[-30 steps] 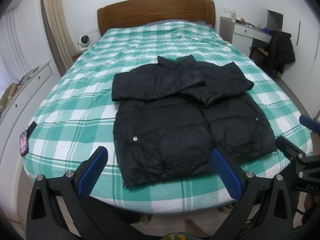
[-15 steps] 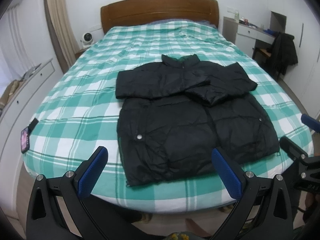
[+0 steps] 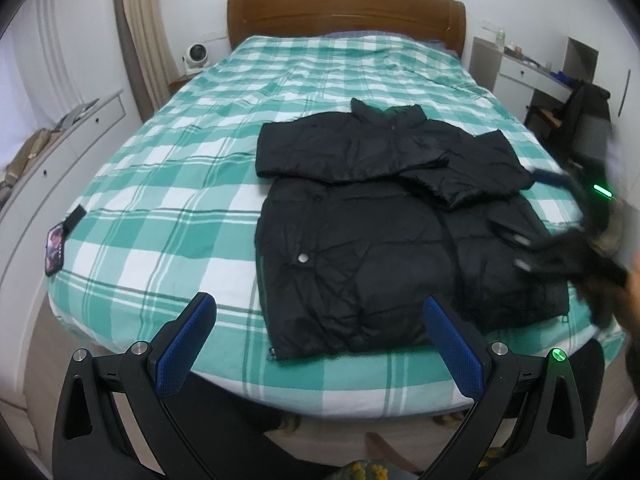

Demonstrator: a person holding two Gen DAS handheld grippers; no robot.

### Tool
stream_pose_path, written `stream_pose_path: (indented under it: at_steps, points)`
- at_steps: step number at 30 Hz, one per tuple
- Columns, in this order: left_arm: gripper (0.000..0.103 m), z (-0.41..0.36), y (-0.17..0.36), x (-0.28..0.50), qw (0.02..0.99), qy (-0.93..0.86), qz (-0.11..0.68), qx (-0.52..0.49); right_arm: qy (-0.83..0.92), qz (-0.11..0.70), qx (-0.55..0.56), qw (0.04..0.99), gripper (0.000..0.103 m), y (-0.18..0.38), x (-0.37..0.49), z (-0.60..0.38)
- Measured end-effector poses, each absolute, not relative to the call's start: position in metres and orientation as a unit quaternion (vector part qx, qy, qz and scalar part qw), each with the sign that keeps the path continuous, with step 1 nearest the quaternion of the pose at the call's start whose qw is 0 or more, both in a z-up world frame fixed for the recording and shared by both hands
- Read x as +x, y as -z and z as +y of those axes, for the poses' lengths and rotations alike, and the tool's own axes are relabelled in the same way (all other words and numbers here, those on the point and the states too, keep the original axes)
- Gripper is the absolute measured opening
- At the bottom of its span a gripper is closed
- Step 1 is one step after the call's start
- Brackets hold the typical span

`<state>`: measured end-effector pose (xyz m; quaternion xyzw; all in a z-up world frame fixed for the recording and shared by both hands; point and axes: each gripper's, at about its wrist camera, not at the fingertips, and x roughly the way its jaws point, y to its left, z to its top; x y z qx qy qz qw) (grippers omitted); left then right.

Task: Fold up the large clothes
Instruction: 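Grasp a jacket sleeve cuff with the left tool and pull it outward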

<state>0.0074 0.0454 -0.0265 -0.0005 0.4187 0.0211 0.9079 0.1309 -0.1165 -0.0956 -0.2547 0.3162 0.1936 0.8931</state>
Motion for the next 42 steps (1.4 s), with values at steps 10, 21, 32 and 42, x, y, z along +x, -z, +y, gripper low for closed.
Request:
stream_pose_path:
  at_steps: [10,21,32,42]
  points:
    - [0.103,0.063,0.04,0.007,0.896,-0.046,0.441,-0.011,-0.154,0.428,-0.273,0.848,0.052,0.182,0.266,-0.102]
    - [0.103,0.051,0.046,0.02,0.891,-0.034,0.452,-0.006,-0.087,0.288,-0.018,0.954,0.034,0.007,0.169,-0.266]
    - [0.103,0.029,0.042,0.029,0.892,-0.011,0.451,0.018,0.237,0.238,0.138,0.932,0.067,-0.011,0.099,-0.533]
    - [0.103,-0.001,0.036,0.101,0.899,0.075,0.421,0.096,0.269,0.334,0.17,0.887,0.074,0.116,0.036,-0.509]
